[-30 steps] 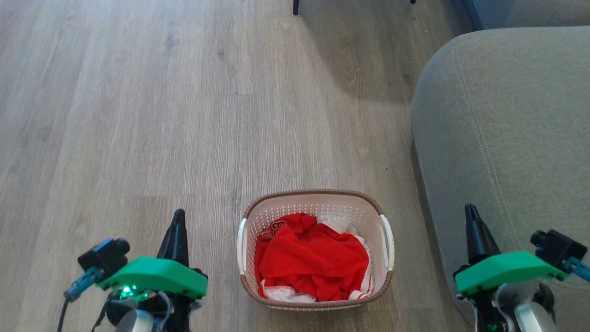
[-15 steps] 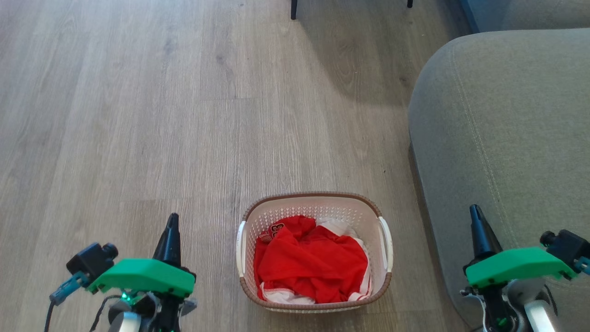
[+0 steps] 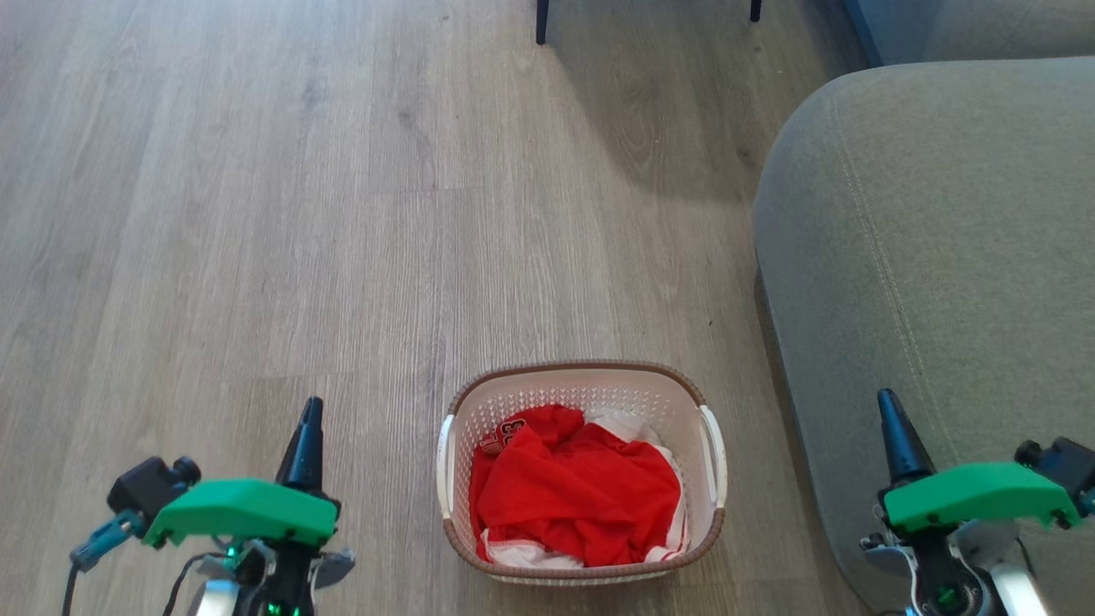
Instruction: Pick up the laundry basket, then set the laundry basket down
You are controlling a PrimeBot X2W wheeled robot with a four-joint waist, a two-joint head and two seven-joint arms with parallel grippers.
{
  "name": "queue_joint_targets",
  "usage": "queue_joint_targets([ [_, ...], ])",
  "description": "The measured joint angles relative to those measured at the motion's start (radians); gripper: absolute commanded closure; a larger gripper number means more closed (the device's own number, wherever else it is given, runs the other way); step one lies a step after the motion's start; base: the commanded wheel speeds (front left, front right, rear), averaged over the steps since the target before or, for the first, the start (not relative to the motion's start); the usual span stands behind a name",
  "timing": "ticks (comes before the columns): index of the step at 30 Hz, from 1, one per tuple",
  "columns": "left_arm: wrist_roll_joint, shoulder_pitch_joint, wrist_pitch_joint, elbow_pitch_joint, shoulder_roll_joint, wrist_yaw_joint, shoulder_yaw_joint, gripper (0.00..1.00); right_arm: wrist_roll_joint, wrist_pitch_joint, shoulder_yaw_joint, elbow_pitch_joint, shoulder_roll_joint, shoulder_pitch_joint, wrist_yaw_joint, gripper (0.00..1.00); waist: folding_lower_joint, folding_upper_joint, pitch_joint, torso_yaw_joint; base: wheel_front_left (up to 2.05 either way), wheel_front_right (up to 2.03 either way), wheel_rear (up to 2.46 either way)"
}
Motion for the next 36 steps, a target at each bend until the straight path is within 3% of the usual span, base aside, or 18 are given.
queue_joint_targets([
  [36, -0.355, -0.019, 0.102, 0.045, 0.001, -0.075, 0.114, 1.00, 0.374, 0.102, -0.064, 0.047, 0.000, -0.021, 0.000, 1.00, 0.0000, 0.0000, -0.026, -0.013, 0.00, 0.00, 0.00],
])
